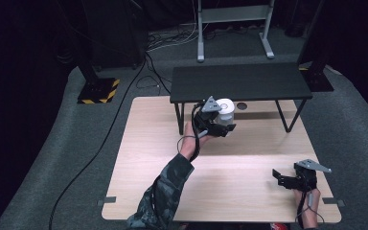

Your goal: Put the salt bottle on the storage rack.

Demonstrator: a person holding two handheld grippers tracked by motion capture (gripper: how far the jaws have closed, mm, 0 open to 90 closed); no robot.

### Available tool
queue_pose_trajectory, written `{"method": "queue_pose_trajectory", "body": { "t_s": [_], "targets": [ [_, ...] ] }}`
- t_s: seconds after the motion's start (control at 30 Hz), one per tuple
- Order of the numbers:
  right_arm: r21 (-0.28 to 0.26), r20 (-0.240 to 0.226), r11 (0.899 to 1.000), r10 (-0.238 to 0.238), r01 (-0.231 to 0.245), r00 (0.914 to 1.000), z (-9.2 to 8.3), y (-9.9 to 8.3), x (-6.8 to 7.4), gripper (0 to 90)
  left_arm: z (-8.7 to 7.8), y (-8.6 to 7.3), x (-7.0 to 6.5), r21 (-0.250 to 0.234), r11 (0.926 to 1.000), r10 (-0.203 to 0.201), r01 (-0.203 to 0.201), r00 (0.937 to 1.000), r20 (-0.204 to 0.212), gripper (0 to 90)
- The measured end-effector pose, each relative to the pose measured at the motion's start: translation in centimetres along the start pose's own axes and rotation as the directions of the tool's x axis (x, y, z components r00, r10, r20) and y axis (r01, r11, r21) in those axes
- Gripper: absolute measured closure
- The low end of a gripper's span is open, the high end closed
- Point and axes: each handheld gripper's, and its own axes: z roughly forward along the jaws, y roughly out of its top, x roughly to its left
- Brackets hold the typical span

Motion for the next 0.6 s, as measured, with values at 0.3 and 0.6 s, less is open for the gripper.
{"method": "queue_pose_trajectory", "body": {
  "t_s": [0.3, 0.6],
  "targets": [
    [0.001, -0.005, 1.0, -0.001, 0.001, 1.0, 0.0, 0.0, -0.1, 0.0, 0.5, 1.3, 0.6, -0.006, 0.9999, -0.009, 0.009, 0.9999, -0.005, 28.0],
    [0.001, -0.004, 1.0, 0.008, -0.008, 1.0, 0.0, 0.0, -0.1, 0.0, 1.1, 3.1, 1.3, -0.004, 0.9999, -0.01, 0.01, 0.9999, -0.008, 28.0]
  ]
}}
